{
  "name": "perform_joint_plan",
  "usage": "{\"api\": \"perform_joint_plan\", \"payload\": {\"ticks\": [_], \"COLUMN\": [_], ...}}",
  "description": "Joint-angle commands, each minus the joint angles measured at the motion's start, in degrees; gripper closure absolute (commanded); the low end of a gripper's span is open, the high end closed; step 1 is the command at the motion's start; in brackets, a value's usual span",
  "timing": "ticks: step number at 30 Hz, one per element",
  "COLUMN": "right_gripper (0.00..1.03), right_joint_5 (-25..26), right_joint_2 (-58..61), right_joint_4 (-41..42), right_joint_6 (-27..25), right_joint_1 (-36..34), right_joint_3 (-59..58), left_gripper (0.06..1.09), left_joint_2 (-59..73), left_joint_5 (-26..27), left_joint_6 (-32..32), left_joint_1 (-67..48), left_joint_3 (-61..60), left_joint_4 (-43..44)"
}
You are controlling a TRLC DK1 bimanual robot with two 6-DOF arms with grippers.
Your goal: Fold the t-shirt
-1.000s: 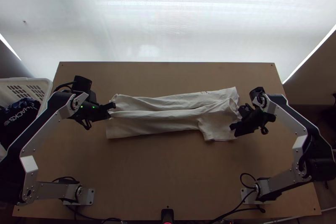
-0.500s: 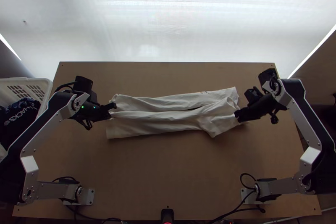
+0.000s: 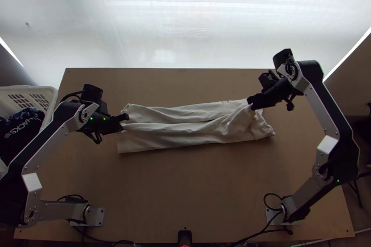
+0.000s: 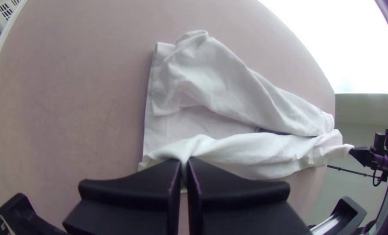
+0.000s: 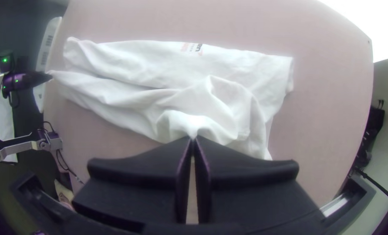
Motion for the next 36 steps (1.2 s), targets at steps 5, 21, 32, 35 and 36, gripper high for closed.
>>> {"api": "perform_joint_plan", "payload": {"ticks": [5,21,32,35,36], "right_gripper": [1.0,1.0,0.54,0.33,0.26], "right_joint_5": [0.1,2.2,7.9,8.2,8.4], "right_joint_2": [10.4,19.5,17.5,14.8,13.9], "right_joint_4": [0.6,8.0,8.4,6.5,5.6], "right_joint_6": [0.0,0.3,1.7,1.8,1.8], "right_joint_1": [-2.0,-5.3,-4.4,-4.5,-4.5], "right_joint_3": [5.0,6.9,7.4,7.7,8.1], "left_gripper": [1.05,1.05,1.05,1.05,1.05], "left_joint_2": [1.2,9.2,15.2,15.7,15.7], "left_joint_5": [-0.1,-2.8,-4.2,-4.2,-4.2], "left_joint_6": [-0.7,-4.8,-8.0,-8.0,-7.9], "left_joint_1": [0.5,-0.5,-4.8,-4.7,-4.6], "left_joint_3": [0.1,2.5,4.0,4.0,4.1], "left_joint_4": [0.1,6.4,14.0,14.0,14.0]}}
